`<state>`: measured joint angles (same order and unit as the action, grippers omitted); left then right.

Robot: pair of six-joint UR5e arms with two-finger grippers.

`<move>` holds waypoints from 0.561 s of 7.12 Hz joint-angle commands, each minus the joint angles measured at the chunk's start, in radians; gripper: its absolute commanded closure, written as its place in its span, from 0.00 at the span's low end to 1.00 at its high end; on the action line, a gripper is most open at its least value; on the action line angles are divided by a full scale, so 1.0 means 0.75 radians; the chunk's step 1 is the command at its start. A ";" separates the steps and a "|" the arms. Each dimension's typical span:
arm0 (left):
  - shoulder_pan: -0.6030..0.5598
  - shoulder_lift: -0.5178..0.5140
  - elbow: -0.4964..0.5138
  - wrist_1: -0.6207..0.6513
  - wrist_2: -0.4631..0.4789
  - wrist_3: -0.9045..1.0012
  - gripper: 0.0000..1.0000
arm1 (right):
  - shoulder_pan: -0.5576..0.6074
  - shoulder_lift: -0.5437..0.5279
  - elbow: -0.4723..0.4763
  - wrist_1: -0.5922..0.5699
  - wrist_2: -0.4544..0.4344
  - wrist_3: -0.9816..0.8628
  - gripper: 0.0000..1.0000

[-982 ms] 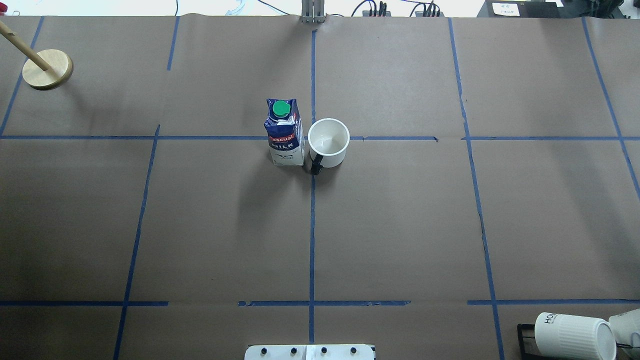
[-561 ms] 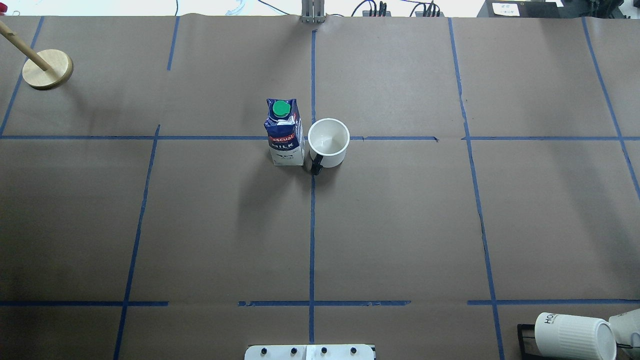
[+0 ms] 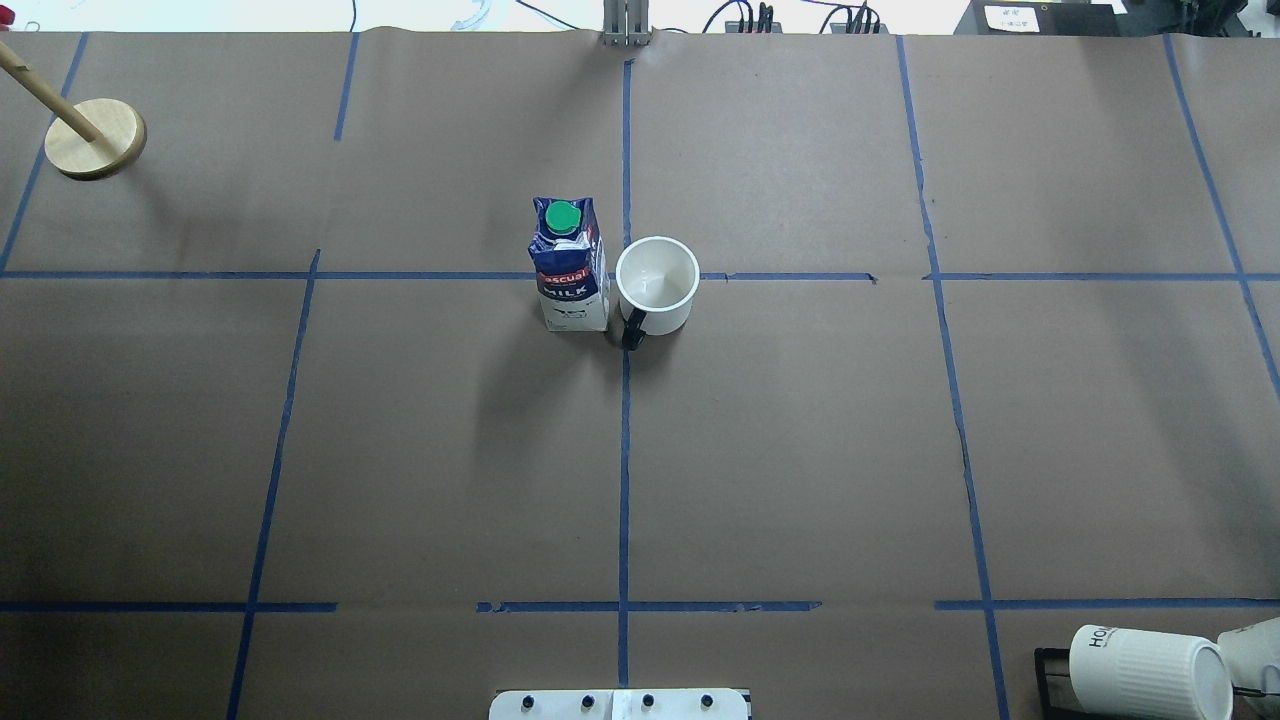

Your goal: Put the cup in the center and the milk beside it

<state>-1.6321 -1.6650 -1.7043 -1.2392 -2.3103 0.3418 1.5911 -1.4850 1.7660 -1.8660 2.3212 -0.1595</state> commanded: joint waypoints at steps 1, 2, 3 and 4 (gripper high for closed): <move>0.000 0.025 -0.026 -0.004 0.000 -0.012 0.00 | -0.004 -0.008 -0.003 0.005 0.008 0.004 0.00; 0.000 0.027 -0.024 -0.004 0.000 -0.012 0.00 | -0.015 -0.010 -0.003 0.007 0.008 0.006 0.00; 0.002 0.023 -0.002 -0.004 -0.002 -0.012 0.00 | -0.017 -0.010 -0.001 0.007 0.012 0.006 0.00; 0.004 0.019 0.002 -0.004 -0.002 -0.010 0.00 | -0.017 -0.012 0.006 0.007 0.030 0.006 0.00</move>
<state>-1.6307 -1.6479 -1.7102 -1.2425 -2.3113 0.3335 1.5800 -1.4926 1.7662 -1.8610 2.3323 -0.1552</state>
